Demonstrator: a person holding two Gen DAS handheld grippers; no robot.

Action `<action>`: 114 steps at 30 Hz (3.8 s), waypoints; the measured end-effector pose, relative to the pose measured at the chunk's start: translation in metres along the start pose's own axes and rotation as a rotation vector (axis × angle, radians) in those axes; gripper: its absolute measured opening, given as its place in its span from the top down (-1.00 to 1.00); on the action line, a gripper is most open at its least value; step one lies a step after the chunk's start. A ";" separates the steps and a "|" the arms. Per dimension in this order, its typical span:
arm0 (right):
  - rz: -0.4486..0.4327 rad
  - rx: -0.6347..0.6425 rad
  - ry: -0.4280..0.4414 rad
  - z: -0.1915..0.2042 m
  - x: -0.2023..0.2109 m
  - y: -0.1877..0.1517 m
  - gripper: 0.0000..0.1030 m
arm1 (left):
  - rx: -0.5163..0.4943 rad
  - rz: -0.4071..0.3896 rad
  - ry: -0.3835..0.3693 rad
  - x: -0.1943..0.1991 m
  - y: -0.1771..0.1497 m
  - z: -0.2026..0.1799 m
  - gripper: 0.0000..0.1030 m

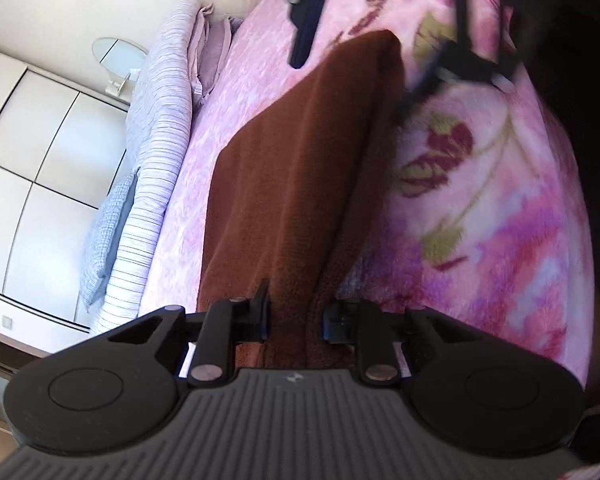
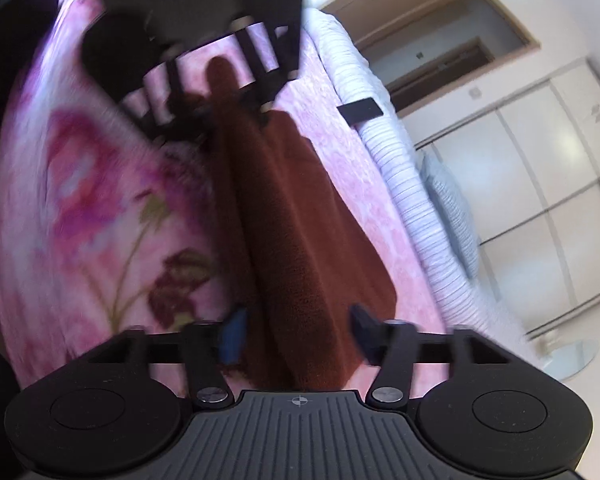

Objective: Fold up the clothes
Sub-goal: 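Grasp the folded cardigan edge with the left gripper while the right gripper grasps it, then lift the folded cardigan with both grippers and carry it toward the clothes stack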

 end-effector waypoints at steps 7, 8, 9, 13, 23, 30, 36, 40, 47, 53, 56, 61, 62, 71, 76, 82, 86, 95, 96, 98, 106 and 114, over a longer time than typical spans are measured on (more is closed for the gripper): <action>0.023 0.073 -0.044 0.000 -0.027 -0.010 -0.25 | 0.019 0.006 -0.025 -0.004 0.007 0.007 0.61; 0.031 0.075 -0.054 -0.004 -0.032 -0.010 -0.25 | 0.019 0.007 -0.028 -0.004 0.008 0.007 0.60; 0.037 0.075 -0.054 -0.006 -0.036 -0.011 -0.24 | 0.019 0.009 -0.030 -0.005 0.009 0.007 0.60; 0.056 0.064 -0.013 -0.008 -0.042 -0.014 0.01 | 0.008 0.016 -0.028 -0.007 0.010 0.007 0.55; 0.062 0.026 -0.029 -0.016 -0.027 -0.001 0.50 | -0.028 0.030 -0.029 -0.012 0.006 0.009 0.67; 0.036 0.037 -0.069 -0.035 0.001 0.027 0.52 | -0.047 0.009 0.009 0.011 0.011 0.033 0.68; 0.042 0.035 -0.101 -0.039 0.032 0.032 0.52 | -0.080 -0.027 0.048 0.035 0.021 0.044 0.68; 0.046 0.034 -0.123 -0.041 0.053 0.035 0.52 | -0.102 -0.049 0.064 0.042 0.029 0.049 0.68; 0.048 0.031 -0.157 -0.049 0.078 0.040 0.52 | -0.122 -0.073 0.103 0.062 0.053 0.059 0.68; 0.044 0.031 -0.177 -0.059 0.089 0.041 0.52 | -0.124 -0.079 0.126 0.068 0.067 0.069 0.68; 0.042 0.020 -0.179 -0.066 0.088 0.039 0.52 | -0.122 -0.081 0.131 0.067 0.071 0.072 0.68; 0.037 0.002 -0.186 -0.082 0.078 0.032 0.52 | -0.117 -0.092 0.128 0.053 0.080 0.083 0.68; 0.036 -0.005 -0.189 -0.087 0.075 0.030 0.52 | -0.119 -0.094 0.130 0.049 0.082 0.088 0.68; 0.032 -0.063 -0.198 -0.148 0.038 0.008 0.52 | -0.147 -0.120 0.133 -0.023 0.105 0.135 0.69; 0.038 -0.095 -0.193 -0.183 0.017 -0.005 0.52 | -0.147 -0.139 0.105 -0.055 0.123 0.163 0.69; 0.084 -0.145 -0.132 -0.239 0.058 -0.007 0.53 | -0.143 -0.116 -0.030 -0.034 0.159 0.203 0.68; 0.123 -0.181 -0.080 -0.278 0.102 -0.005 0.53 | -0.158 -0.109 -0.091 0.006 0.199 0.233 0.69; 0.197 -0.239 -0.037 -0.371 0.217 -0.030 0.53 | -0.152 -0.178 -0.170 0.078 0.329 0.286 0.69; 0.207 -0.250 -0.051 -0.380 0.227 -0.037 0.53 | -0.156 -0.194 -0.171 0.081 0.344 0.289 0.69; 0.227 -0.273 -0.078 -0.400 0.248 -0.050 0.53 | -0.162 -0.228 -0.174 0.086 0.374 0.298 0.69; 0.364 -0.360 -0.200 -0.445 0.296 -0.105 0.53 | -0.246 -0.407 -0.197 0.074 0.465 0.316 0.69; 0.529 -0.450 -0.305 -0.480 0.336 -0.158 0.53 | -0.324 -0.594 -0.257 0.057 0.538 0.316 0.69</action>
Point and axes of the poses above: each gripper's, at about its wrist camera, not at the fingertips, and x roughly against the way its jaws point, z to its left, y to its top, the point moved 9 cm from there along -x, roughly the way its jaws point, and after that the axes turned 6 degrees about -x, right-handed, at the moved point
